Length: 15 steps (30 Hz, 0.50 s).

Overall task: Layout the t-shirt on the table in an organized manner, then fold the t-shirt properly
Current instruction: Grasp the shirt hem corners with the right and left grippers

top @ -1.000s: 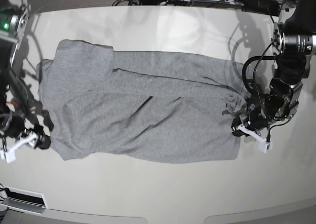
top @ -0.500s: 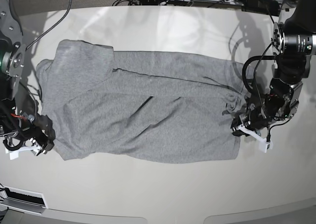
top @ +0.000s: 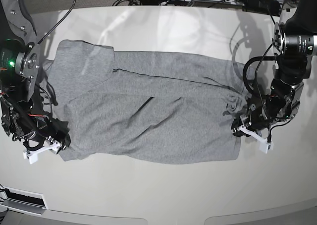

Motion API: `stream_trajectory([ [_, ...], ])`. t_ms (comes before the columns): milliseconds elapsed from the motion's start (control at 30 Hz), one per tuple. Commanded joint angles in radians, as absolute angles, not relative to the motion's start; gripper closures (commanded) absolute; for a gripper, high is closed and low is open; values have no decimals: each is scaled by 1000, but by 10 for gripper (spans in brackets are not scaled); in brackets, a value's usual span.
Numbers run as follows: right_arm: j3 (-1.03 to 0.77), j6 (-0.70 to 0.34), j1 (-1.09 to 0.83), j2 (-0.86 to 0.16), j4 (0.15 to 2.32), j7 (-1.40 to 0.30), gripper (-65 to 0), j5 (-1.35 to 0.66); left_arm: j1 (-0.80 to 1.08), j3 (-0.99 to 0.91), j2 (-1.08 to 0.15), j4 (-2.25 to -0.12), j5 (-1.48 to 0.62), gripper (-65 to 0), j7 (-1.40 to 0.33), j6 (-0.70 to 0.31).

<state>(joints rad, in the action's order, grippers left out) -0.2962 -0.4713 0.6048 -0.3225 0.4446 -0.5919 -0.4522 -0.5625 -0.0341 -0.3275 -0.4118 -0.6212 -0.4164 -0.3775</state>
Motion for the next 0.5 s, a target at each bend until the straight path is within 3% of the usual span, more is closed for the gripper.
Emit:
stream_trajectory([
  [0,-299,-496,640,-333,458,-585,-313,-458,-579,-35,-338,-418,-614,0,-438,-374],
  [100,-299,-543,634,-333,458,-587,-132,-440,-580,-35,-337,-418,-615,0,-437,-374],
  [200,-299,-571,634,-334,458,-587,-1,-436,-580,-35,-337,-418,-615,0,-438,-374],
  [367,-299,-687,635,-358,472,-626,0,-485,-580,-35,-339,-418,-614,0,-434,-374],
  [467,-299,-698,628,-372,503,-696,0,-536,-580,-35,-341,-418,-615,0,-434,-374],
])
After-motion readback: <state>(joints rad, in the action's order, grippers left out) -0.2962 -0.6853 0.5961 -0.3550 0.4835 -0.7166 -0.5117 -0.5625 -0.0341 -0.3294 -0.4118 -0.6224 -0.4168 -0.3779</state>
